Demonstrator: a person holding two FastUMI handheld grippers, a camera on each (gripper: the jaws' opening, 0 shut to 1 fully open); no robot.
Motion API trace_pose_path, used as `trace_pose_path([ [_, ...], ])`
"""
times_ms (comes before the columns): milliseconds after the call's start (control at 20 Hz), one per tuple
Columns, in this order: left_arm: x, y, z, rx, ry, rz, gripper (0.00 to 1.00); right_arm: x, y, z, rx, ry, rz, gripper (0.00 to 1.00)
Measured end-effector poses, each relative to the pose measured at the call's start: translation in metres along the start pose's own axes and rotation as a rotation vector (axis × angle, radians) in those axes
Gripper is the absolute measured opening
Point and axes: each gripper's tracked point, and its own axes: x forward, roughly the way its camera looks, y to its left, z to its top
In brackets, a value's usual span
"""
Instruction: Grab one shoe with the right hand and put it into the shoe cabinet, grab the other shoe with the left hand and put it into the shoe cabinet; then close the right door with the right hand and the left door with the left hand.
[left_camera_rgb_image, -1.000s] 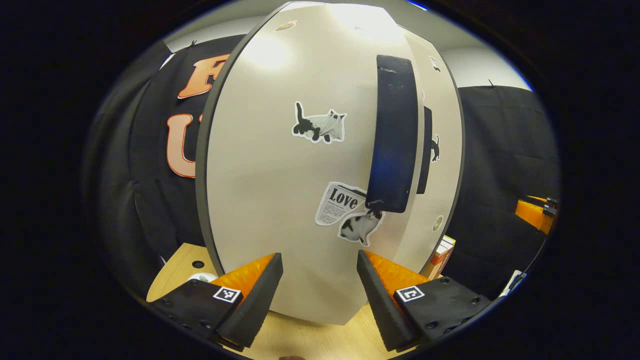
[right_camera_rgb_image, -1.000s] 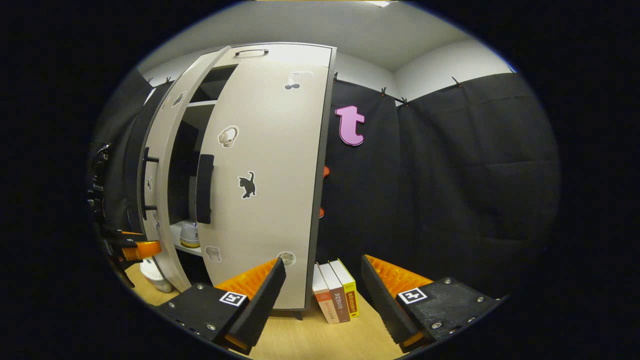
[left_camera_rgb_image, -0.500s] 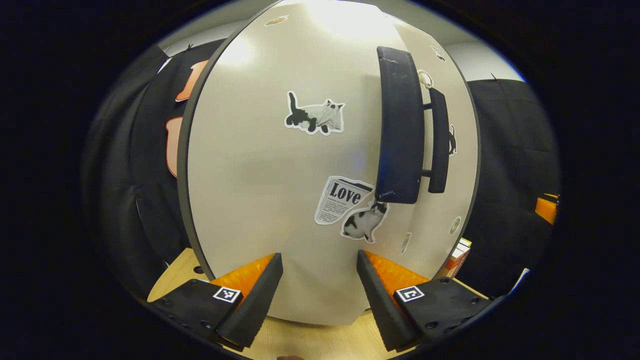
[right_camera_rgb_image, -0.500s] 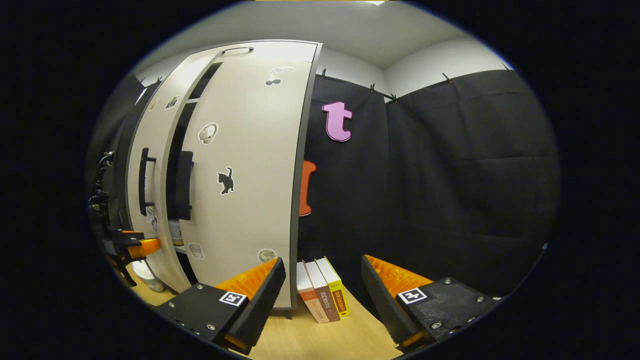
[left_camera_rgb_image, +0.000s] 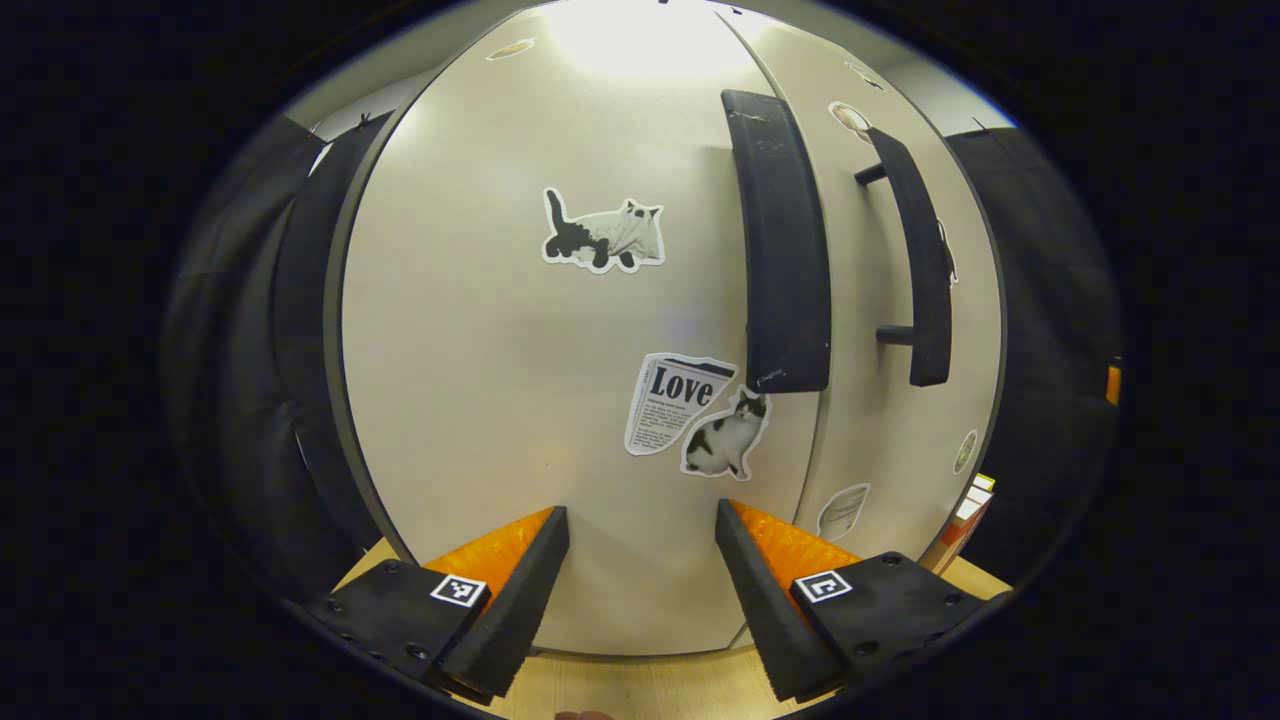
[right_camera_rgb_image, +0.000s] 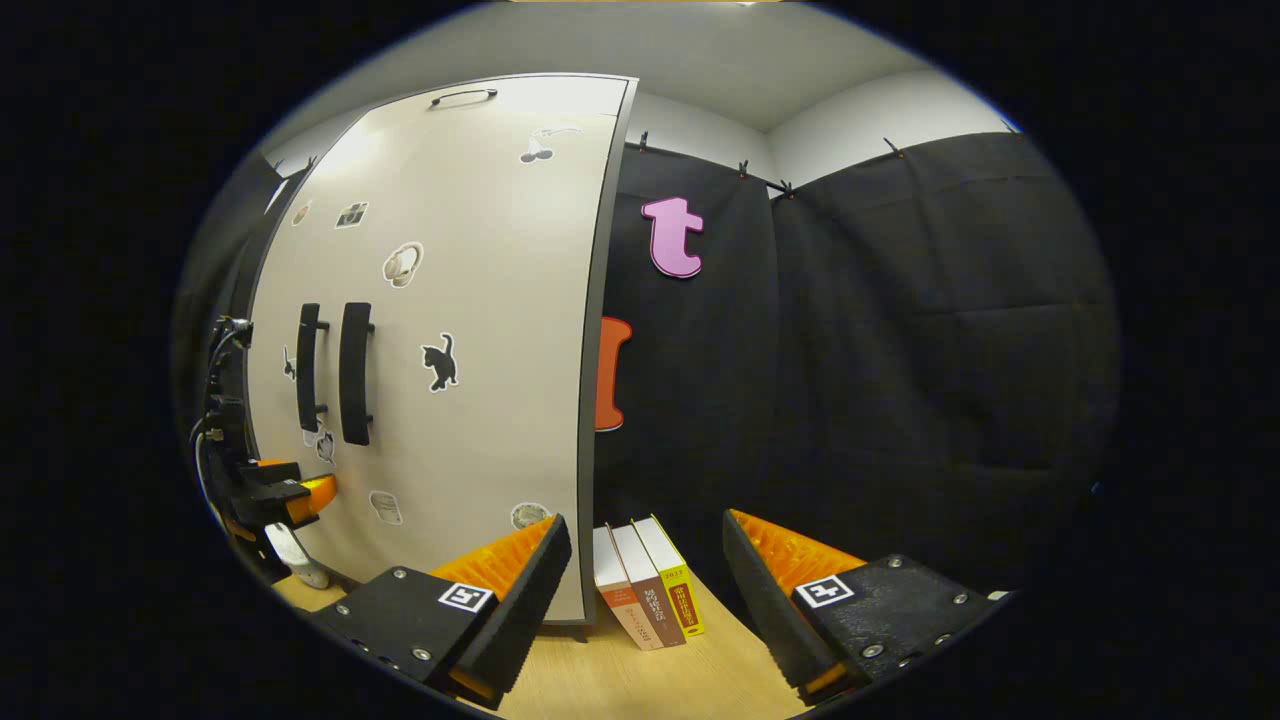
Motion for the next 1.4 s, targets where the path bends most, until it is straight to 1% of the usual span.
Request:
trace_pose_path([
  [100, 0.0, 0.0, -0.002, 0.024, 0.003, 0.01, 0.96, 0.003, 0.005, 0.007, 0.015, -0.005, 0.014, 0.94],
  [200, -0.002, -0.004, -0.005, 0.008, 0.028, -0.009, 0.96, 0.005, 0.009, 0.016, 0.022, -0.013, 0.025, 0.94],
  [250, -0.006, -0.003, -0.005, 0.005, 0.034, -0.006, 0.96, 0.006, 0.011, 0.023, 0.025, -0.017, 0.032, 0.94],
  [400, -0.033, 0.002, 0.009, 0.011, 0.017, -0.006, 0.96, 0.009, 0.02, 0.047, 0.042, -0.035, 0.058, 0.94],
  [500, -0.053, 0.009, 0.024, -0.002, 0.015, -0.006, 0.96, 0.008, 0.025, 0.067, 0.05, -0.058, 0.074, 0.94],
  [550, -0.064, 0.014, 0.034, -0.014, 0.008, -0.005, 0.96, 0.008, 0.028, 0.078, 0.051, -0.071, 0.085, 0.94],
  [600, -0.075, 0.021, 0.046, -0.029, -0.001, -0.001, 0.96, 0.006, 0.033, 0.089, 0.051, -0.086, 0.1, 0.97],
  [650, -0.086, 0.029, 0.06, -0.043, -0.012, 0.002, 0.96, 0.005, 0.037, 0.1, 0.049, -0.101, 0.117, 0.94],
  [750, -0.107, 0.047, 0.091, -0.065, -0.038, 0.017, 0.96, -0.003, 0.044, 0.124, 0.043, -0.134, 0.143, 0.94],
  [800, -0.12, 0.057, 0.11, -0.071, -0.057, 0.029, 0.96, -0.006, 0.048, 0.135, 0.039, -0.15, 0.155, 0.97],
  [850, -0.131, 0.067, 0.129, -0.08, -0.081, 0.039, 0.96, -0.01, 0.052, 0.146, 0.035, -0.162, 0.168, 0.94],
  [1000, -0.17, 0.102, 0.181, -0.102, -0.154, 0.079, 0.96, -0.021, 0.064, 0.166, 0.011, -0.167, 0.21, 0.94],
  [1100, -0.196, 0.123, 0.203, -0.101, -0.163, 0.104, 0.95, -0.032, 0.071, 0.183, -0.006, -0.192, 0.23, 0.94],
  [1200, -0.221, 0.143, 0.222, -0.118, -0.189, 0.125, 0.96, -0.041, 0.077, 0.196, -0.023, -0.218, 0.243, 0.94],
  [1300, -0.246, 0.165, 0.236, -0.108, -0.217, 0.166, 0.96, -0.049, 0.085, 0.206, -0.023, -0.229, 0.264, 0.94],
  [1350, -0.256, 0.176, 0.24, -0.095, -0.221, 0.192, 0.96, -0.052, 0.089, 0.207, -0.014, -0.226, 0.277, 0.97],
  [1400, -0.267, 0.183, 0.245, -0.086, -0.23, 0.212, 0.96, -0.056, 0.093, 0.209, -0.005, -0.224, 0.289, 0.94],
])
